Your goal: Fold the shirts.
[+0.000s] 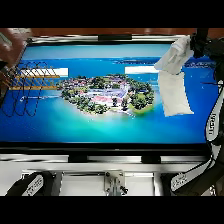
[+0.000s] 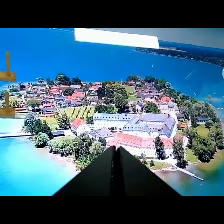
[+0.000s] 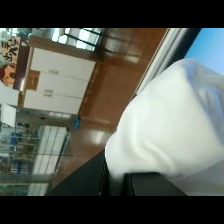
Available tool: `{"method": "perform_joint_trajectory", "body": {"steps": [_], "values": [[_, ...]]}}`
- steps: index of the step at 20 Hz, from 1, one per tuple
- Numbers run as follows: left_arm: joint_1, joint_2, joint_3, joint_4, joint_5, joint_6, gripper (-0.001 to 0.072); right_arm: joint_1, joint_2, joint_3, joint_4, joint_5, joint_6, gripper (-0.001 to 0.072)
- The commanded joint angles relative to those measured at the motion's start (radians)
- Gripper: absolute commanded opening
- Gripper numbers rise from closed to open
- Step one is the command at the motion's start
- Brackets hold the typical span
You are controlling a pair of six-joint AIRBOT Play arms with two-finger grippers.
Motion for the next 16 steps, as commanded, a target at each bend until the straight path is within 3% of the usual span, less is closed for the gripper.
{"method": "perform_joint_trajectory", "body": {"steps": [1, 6, 10, 12, 16], "values": [[0.000, 0.000, 0.000, -0.001, 0.000, -0.003, 0.0037, 0.000, 0.002, 0.000, -0.057, 0.074, 0.115, 0.0079], [-0.045, -0.008, 0.000, 0.000, 0.001, -0.002, 0.0037, 0.037, 0.005, 0.000, -0.066, 0.243, 0.249, 0.0078], [-0.076, -0.020, 0.000, 0.000, 0.001, -0.002, 0.0037, 0.039, 0.006, 0.000, -0.073, 0.220, 0.256, 0.0078], [-0.074, -0.020, 0.000, 0.000, 0.001, 0.002, 0.0037, 0.034, 0.007, 0.000, -0.135, 0.124, 0.265, 0.0079], [-0.074, -0.020, 0.000, 0.000, 0.000, 0.016, 0.0037, 0.031, 0.020, 0.000, -0.336, -0.204, 0.385, 0.0078]]}}
